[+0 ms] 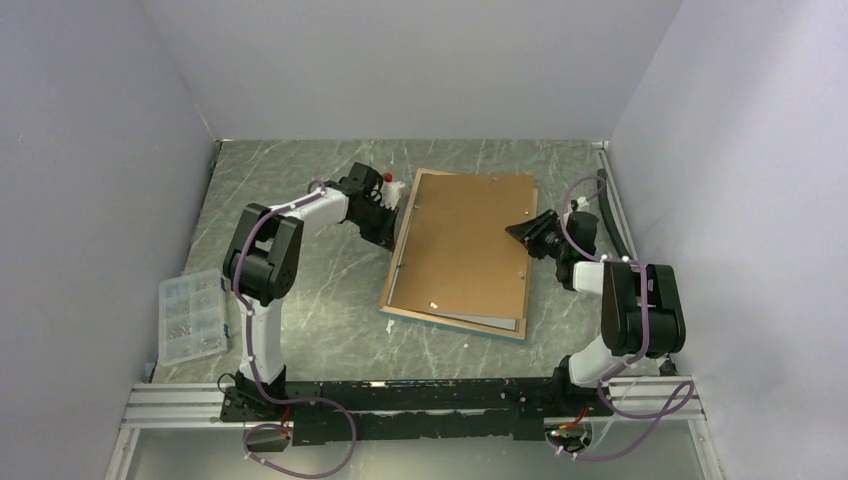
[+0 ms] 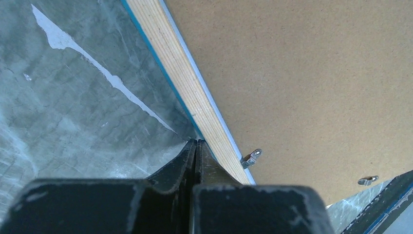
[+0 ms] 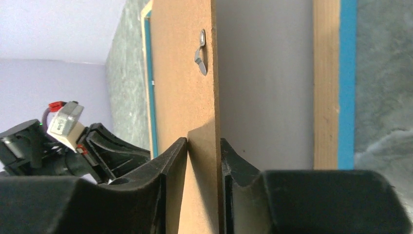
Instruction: Put the photo into the frame
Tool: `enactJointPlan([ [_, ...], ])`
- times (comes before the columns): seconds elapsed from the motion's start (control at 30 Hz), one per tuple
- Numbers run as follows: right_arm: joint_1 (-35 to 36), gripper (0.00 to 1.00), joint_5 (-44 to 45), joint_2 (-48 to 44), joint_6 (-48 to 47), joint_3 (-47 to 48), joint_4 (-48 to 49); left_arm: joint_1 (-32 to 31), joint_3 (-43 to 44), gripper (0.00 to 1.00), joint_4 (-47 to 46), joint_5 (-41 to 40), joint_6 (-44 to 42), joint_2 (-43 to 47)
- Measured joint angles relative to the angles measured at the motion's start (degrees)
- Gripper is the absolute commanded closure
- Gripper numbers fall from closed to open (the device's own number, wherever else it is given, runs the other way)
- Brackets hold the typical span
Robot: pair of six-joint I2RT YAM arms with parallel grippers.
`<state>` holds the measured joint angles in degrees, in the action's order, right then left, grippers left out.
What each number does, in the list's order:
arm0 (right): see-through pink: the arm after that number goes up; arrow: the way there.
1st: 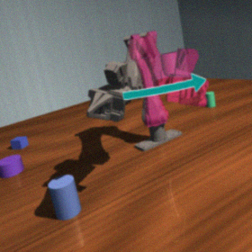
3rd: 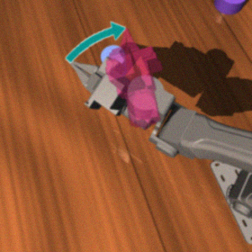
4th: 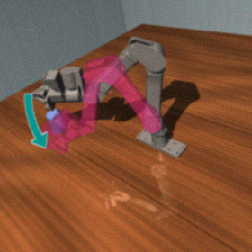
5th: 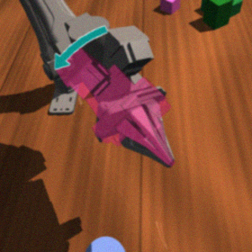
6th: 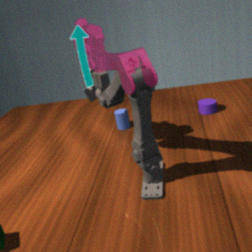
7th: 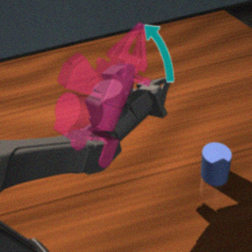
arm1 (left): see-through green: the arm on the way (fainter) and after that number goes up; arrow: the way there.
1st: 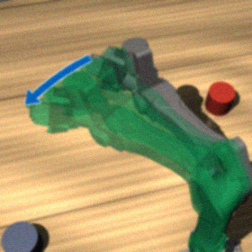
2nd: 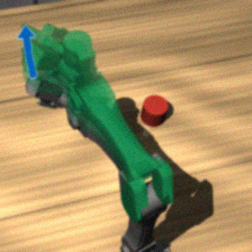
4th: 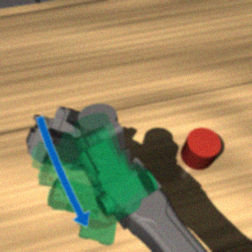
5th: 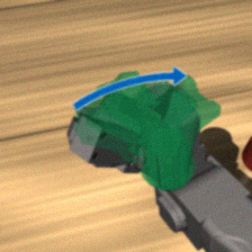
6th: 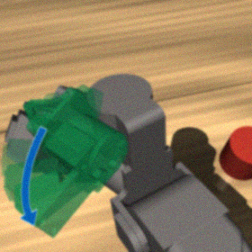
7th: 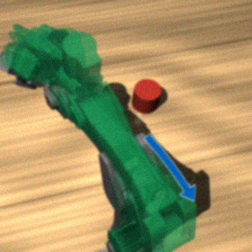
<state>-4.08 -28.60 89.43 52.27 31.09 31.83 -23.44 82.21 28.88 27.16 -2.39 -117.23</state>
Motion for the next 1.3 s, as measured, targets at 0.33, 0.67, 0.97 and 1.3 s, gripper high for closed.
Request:
enactJointPlan([
  [0.33,2.08,0.37,5.07,0.28,-5.51,0.79,-8.17,-0.07,-1.05,0.97,-0.81,-0.02,-0.02,-0.31],
  [0.67,6.80,0.24,13.20,-1.99,-13.86,7.85,-24.30,-0.11,-1.53,0.97,-1.25,0.02,-0.04,-0.35],
  [0.97,15.34,0.09,28.35,4.70,-19.74,21.38,-40.17,0.26,-1.92,0.97,-1.33,-0.39,-0.61,0.07],
  [1.3,17.57,0.00,32.11,5.16,-20.79,26.01,-46.60,0.26,-2.73,0.97,-1.97,-0.96,-1.29,0.72],
])
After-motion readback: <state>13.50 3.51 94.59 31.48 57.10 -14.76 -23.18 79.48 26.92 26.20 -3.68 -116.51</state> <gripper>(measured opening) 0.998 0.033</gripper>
